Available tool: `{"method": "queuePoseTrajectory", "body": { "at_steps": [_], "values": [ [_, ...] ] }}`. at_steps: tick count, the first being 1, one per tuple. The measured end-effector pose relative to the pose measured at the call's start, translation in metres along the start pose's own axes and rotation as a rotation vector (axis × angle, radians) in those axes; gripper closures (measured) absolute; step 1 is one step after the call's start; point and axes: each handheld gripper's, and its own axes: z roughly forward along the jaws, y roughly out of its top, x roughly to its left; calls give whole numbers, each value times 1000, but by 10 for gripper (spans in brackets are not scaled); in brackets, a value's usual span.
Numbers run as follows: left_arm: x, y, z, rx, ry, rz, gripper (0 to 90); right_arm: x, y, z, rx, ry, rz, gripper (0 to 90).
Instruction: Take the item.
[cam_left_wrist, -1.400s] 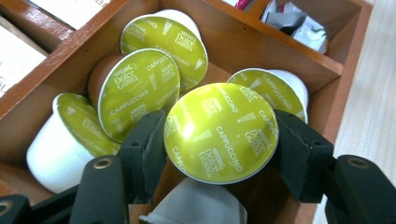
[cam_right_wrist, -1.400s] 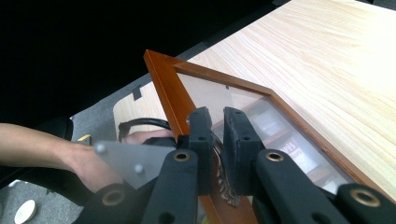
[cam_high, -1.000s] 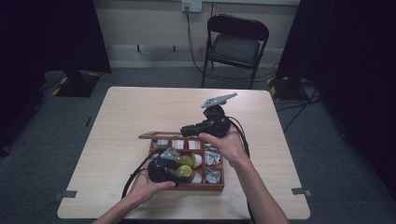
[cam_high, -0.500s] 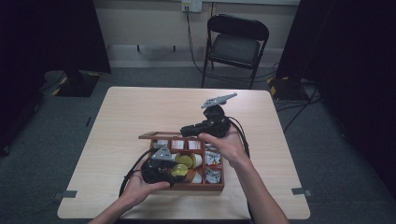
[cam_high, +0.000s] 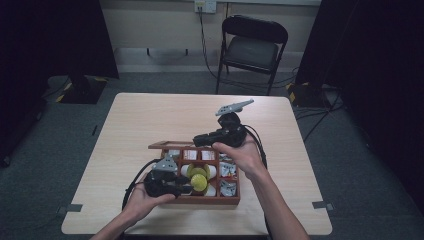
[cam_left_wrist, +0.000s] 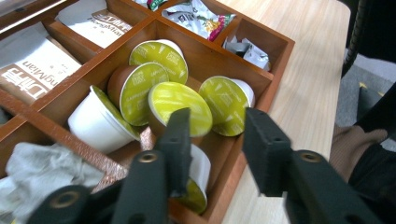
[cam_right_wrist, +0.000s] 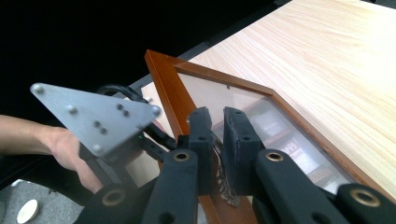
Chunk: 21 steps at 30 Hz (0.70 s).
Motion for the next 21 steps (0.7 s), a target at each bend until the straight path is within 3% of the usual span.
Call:
{"method": "queuePoseTrajectory", "body": {
  "at_steps": [5, 10, 11, 14, 15, 17, 18, 21],
  "values": [
    [2, 4, 13, 12, 14, -11, 499, 0, -1, 0, 0, -1, 0, 823],
    [1, 8, 25, 40, 65, 17, 384, 0, -1, 0, 0, 0, 0, 823],
    [1, 10, 29, 61, 81, 24, 365, 0, -1, 0, 0, 0, 0, 823],
    [1, 13, 34, 99, 77, 36, 331, 0, 0, 0, 1, 0, 0, 823],
    [2, 16, 37, 111, 108, 60, 321, 0, 0, 0, 1, -1, 0, 823],
    [2, 20, 39, 121, 127, 65, 316, 0, 0, 0, 0, -1, 0, 823],
    [2, 20, 39, 121, 127, 65, 316, 0, 0, 0, 0, -1, 0, 823],
    [5, 20, 54, 185, 118, 70, 319, 0, 0, 0, 0, 0, -1, 823]
  ]
}}
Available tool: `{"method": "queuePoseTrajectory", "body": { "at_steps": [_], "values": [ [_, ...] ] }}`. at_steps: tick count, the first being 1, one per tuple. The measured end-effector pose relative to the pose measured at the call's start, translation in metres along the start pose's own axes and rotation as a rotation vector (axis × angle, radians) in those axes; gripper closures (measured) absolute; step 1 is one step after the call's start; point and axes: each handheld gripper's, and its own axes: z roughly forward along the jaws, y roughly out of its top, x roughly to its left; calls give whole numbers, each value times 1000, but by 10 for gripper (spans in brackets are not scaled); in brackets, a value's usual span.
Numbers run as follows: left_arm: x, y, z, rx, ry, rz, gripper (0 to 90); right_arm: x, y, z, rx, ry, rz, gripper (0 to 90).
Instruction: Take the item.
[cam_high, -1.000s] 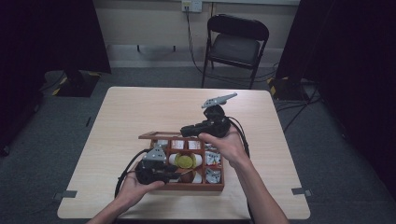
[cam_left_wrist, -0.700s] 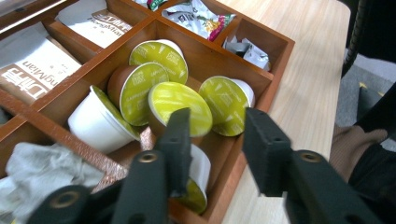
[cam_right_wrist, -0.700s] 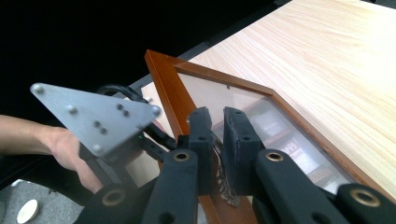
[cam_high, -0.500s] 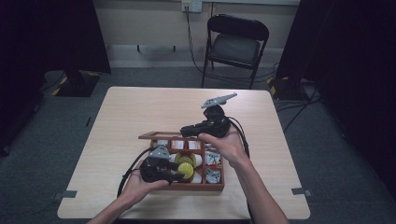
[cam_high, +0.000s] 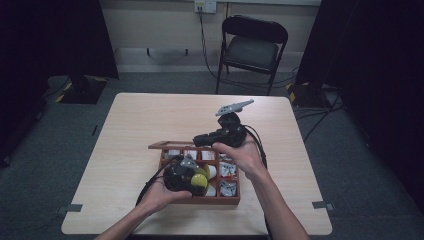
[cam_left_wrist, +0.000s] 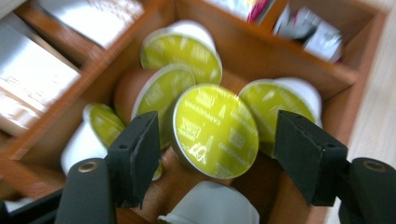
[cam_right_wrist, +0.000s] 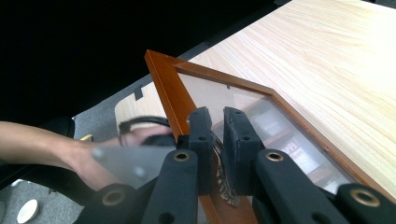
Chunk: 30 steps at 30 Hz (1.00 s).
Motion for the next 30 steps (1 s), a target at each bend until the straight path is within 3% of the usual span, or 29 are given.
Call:
{"method": "queuePoseTrajectory", "body": {
  "at_steps": [3, 5, 6, 15, 19, 22, 24, 25, 28, 30],
  "values": [
    [-3, 1, 7, 32, 19, 31, 334, 0, 0, 0, 0, 0, 0, 823],
    [-4, 2, 9, 28, 14, 23, 319, 0, 0, 0, 0, 0, 0, 823],
    [-4, 3, 11, 46, 22, 44, 328, 0, 0, 0, 0, 0, 1, 823],
    [-5, 4, 14, 78, 23, 61, 391, 0, 0, 0, 0, 0, 0, 823],
    [-5, 3, 13, 55, 5, 17, 392, 0, 0, 0, 0, 0, 0, 823],
    [-2, 3, 2, 5, -17, -14, 392, 0, 0, 0, 0, 0, 1, 823],
    [-3, 2, -3, -2, -21, 9, 393, 0, 0, 0, 0, 0, 1, 823],
    [-3, 2, -3, -2, -21, 9, 392, 0, 0, 0, 0, 0, 1, 823],
    [-8, -1, -12, -69, -22, -3, 393, 0, 0, 0, 0, 1, 1, 823],
    [-10, -2, -16, -71, -21, 4, 393, 0, 0, 0, 0, 1, 1, 823]
  ]
}}
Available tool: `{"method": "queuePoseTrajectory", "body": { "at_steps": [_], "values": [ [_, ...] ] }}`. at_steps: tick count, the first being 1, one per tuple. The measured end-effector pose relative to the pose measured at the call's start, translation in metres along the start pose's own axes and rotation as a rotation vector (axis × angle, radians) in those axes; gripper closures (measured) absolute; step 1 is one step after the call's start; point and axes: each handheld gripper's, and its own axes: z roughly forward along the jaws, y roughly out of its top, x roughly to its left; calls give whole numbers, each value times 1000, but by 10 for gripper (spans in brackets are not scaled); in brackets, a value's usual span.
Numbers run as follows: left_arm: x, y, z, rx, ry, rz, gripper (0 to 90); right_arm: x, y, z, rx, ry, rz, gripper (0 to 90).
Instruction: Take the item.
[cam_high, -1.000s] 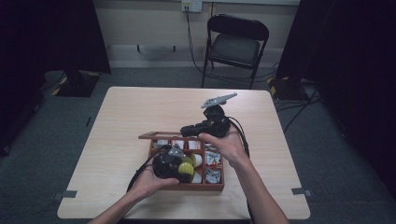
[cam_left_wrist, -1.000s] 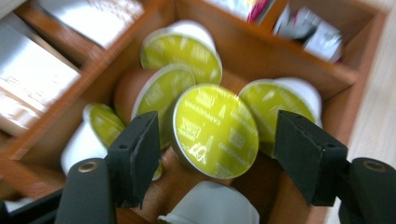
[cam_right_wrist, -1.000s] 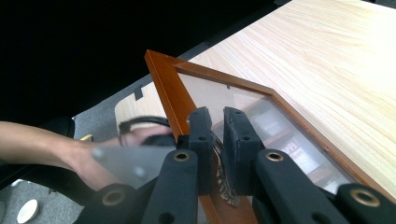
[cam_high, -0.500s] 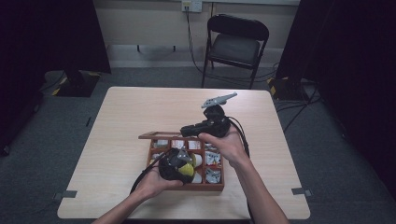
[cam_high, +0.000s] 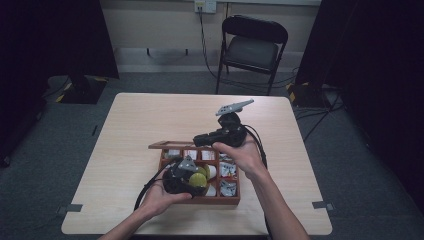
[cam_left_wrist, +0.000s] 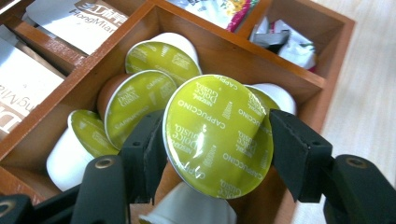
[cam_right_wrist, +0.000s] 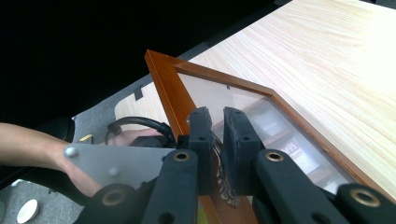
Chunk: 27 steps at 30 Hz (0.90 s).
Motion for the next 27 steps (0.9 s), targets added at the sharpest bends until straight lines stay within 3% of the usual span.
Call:
{"method": "queuePoseTrajectory", "body": {
  "at_steps": [4, 12, 17, 24, 27],
  "values": [
    [-1, -2, -7, -30, -26, -26, 393, 0, 0, 0, 0, 0, 0, 823],
    [0, -10, -25, -85, -37, -37, 393, 0, 0, 0, 0, 0, 0, 823],
    [2, -16, -32, -86, -28, -43, 393, 0, 0, 0, 0, 2, -1, 823],
    [6, -23, -49, -125, -29, -68, 393, 0, 0, 0, 0, 2, 0, 823],
    [6, -26, -52, -115, -22, -64, 393, 0, 0, 0, 0, 2, 0, 823]
  ]
}}
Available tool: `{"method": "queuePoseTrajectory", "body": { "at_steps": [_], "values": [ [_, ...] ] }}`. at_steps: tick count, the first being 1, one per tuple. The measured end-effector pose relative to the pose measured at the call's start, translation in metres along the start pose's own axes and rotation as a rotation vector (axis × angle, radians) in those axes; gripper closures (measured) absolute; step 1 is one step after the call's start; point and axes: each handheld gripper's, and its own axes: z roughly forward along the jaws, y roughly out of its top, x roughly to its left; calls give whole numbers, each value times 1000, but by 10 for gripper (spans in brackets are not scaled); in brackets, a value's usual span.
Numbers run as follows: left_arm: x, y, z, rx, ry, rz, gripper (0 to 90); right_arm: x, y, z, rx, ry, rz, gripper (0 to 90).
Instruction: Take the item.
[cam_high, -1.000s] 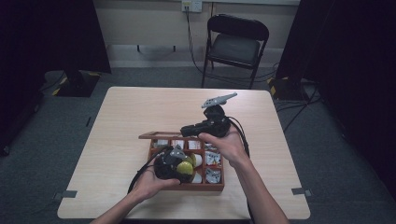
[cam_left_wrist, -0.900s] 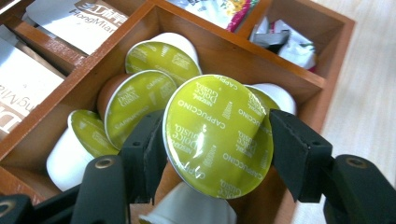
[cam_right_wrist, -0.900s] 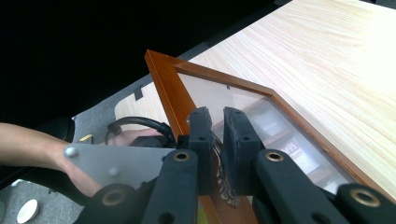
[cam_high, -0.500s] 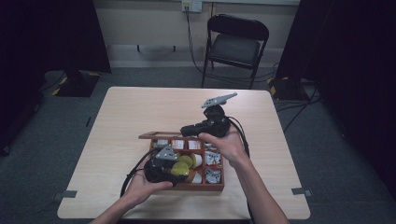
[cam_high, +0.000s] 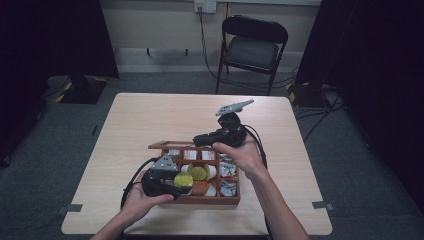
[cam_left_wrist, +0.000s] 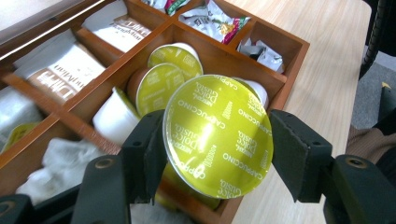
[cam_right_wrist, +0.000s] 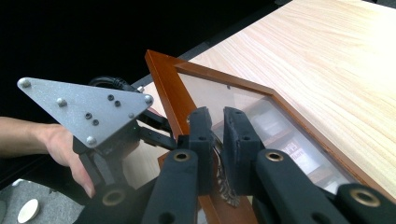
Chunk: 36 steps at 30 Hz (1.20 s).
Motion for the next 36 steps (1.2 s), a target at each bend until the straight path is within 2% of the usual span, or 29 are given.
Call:
{"method": "queuePoseTrajectory", "body": {
  "at_steps": [5, 16, 20, 21, 26, 29, 31, 32, 33, 35, 36],
  "values": [
    [6, -11, -13, -13, 11, -27, 393, 0, 0, 0, 0, 0, 0, 823],
    [16, -24, -34, -27, 35, -51, 393, 0, 0, 0, 0, 0, 0, 823],
    [19, -34, -40, -41, 44, -77, 393, 0, 0, 0, 0, 0, 0, 823],
    [22, -37, -44, -52, 51, -94, 393, 0, 1, 0, 0, 0, 0, 824],
    [30, -41, -54, -67, 77, -108, 393, 0, 0, 0, 1, 1, 0, 823],
    [39, -49, -62, -60, 107, -129, 393, 0, 1, 0, 1, 1, 1, 823],
    [50, -58, -68, -65, 138, -161, 393, 0, 0, 0, 1, 1, 0, 823],
    [50, -58, -68, -65, 138, -161, 393, 0, 0, 0, 1, 1, 0, 823],
    [60, -63, -72, -66, 164, -193, 393, 0, 1, 0, 1, 1, 1, 823],
    [70, -68, -74, -56, 187, -215, 393, 0, 1, 0, 1, 1, 1, 823],
    [70, -68, -74, -56, 187, -215, 393, 0, 1, 0, 1, 1, 1, 823]
  ]
}}
